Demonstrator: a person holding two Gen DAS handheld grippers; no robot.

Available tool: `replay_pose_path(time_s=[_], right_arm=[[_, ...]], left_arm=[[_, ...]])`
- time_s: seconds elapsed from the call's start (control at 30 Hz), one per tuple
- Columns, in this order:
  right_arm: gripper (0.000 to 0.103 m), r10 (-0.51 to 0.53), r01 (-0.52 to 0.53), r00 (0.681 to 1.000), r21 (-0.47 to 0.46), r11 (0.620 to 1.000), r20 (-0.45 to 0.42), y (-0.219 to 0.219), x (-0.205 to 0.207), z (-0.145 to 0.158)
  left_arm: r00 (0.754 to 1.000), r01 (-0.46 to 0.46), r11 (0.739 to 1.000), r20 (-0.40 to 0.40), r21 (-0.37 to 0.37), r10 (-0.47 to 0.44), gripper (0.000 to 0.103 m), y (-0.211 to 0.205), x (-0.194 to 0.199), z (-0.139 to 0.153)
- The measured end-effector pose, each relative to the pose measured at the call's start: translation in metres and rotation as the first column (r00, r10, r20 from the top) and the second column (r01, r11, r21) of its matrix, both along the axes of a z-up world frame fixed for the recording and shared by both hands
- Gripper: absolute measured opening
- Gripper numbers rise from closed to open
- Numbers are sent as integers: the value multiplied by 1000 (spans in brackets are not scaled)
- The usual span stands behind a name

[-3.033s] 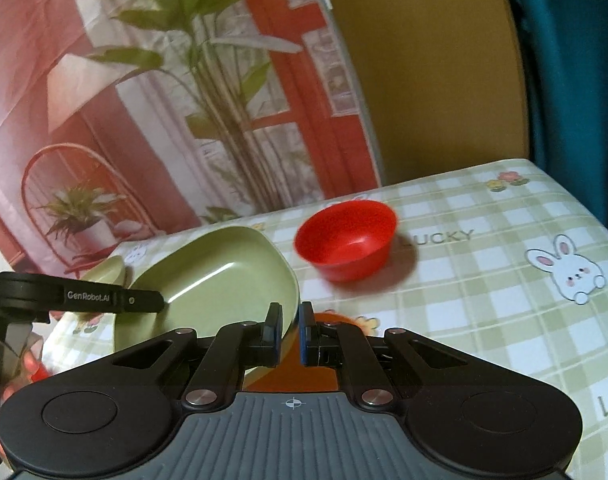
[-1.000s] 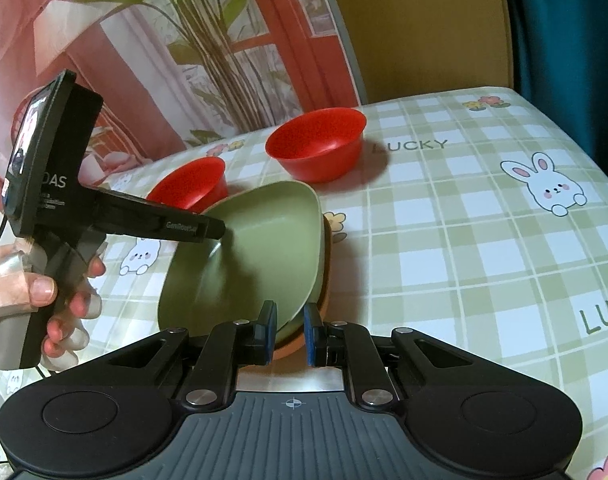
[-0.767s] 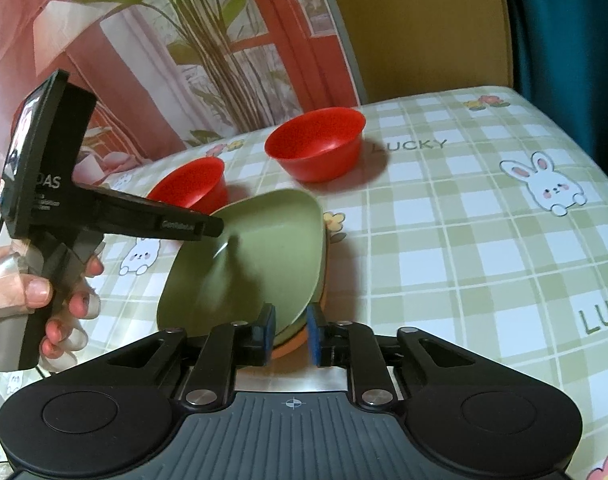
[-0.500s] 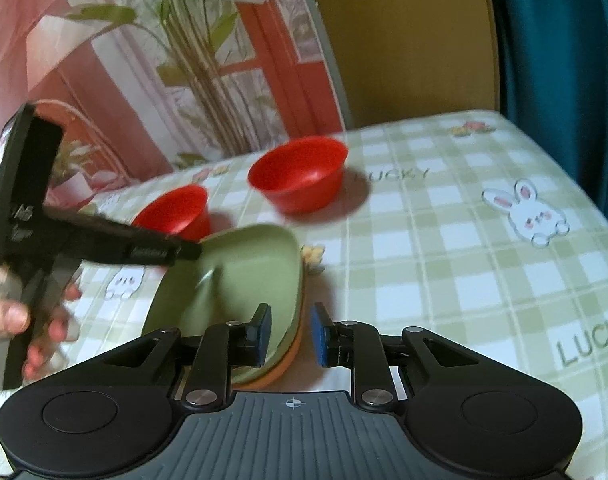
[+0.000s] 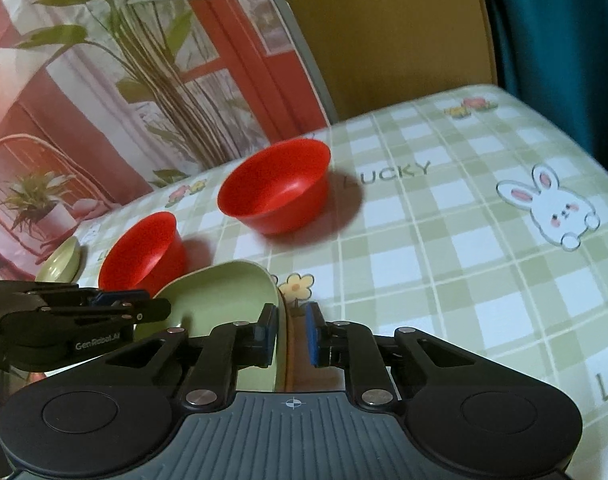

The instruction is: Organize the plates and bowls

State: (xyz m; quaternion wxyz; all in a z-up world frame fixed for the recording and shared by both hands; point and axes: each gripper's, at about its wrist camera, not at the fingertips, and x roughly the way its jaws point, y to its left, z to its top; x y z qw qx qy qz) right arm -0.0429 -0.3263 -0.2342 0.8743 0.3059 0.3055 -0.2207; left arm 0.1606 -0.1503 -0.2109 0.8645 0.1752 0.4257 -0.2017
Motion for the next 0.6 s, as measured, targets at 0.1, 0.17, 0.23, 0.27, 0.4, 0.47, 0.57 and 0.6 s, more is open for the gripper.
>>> replay_pose_path(time_s=[0.1,0.17,0.23,0.27,0.4,0.47,0.57,0.6], right_arm=[[14,-3,3,1000,13,1000,-9,0,0,-5],[14,-7,8,1000,24,1000,-7,-1,-1,-7],[14,-10,10,1000,28,1000,-7,0,-1,-6],[14,-10,10,1000,28,1000,-3,1,-2,-4],[14,-4,4,1000,-1,1000,30,4,-2,13],[14,5,-4,999,-24,1000,46,6,-1,25],[14,29,-24,997,-58,998,75,14,7,44],[14,39,-34,996,-68,997,85,18,10,51]], left_arm=[[1000,-7,1000,-5,1,7,21,2,2,-2],[1000,-11,1000,-8,0,11,21,2,3,-3],[1000,-12,1000,-9,-2,12,21,3,4,-3],[1000,-12,1000,-11,-6,12,21,4,4,-3],[1000,-3,998,-4,-58,3,21,9,4,10],[1000,3,995,13,-100,-1,21,17,4,24],[998,2,988,57,-154,7,21,37,5,52],[997,-8,985,72,-171,21,21,47,6,63]])
